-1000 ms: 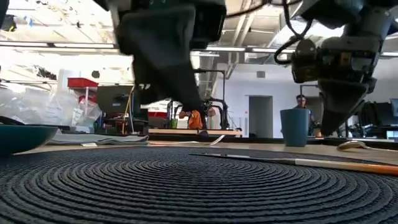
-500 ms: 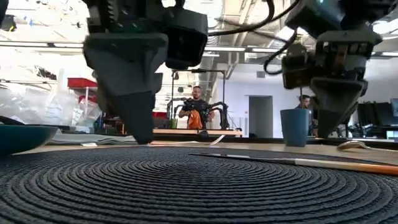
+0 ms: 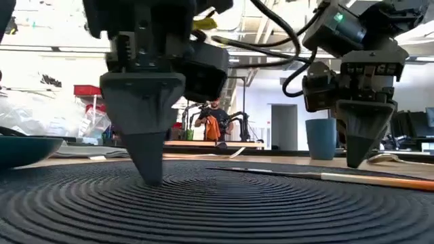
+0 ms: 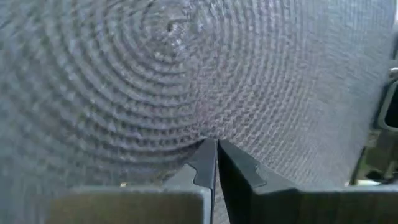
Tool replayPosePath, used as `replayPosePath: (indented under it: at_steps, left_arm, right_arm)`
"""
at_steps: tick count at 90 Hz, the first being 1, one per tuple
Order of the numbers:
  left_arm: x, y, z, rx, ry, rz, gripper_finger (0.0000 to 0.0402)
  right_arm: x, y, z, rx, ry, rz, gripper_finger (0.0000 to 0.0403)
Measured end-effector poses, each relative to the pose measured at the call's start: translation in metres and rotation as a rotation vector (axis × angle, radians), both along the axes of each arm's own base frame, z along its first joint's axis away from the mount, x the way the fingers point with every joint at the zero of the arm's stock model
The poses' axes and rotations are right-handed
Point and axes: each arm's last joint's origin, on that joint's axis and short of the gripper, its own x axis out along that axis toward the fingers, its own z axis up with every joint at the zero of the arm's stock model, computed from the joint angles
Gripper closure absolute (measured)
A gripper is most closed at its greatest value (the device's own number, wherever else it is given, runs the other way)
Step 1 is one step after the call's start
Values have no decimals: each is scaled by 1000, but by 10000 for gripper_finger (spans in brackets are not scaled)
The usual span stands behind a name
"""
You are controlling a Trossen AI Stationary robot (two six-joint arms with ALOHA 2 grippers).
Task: Set table place
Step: Adjust the blue tablemat
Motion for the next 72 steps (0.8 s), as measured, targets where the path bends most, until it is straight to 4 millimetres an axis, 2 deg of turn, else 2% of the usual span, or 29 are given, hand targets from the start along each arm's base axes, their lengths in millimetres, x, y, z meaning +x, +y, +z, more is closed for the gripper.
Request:
replayPosePath:
  at_steps: [24,46,72]
  left_arm:
    - [8,15,-9,-50,7,-25,401]
    - [14,42,-10,-18,-4,-13,401]
    - [16,71,-13,31,-3,-17,401]
  right_arm:
    - [-7,8,-5,28,38,3,403]
    - [-12,24,-5,44,72,-3,403]
    - [-19,34,-1,29,95,-60,403]
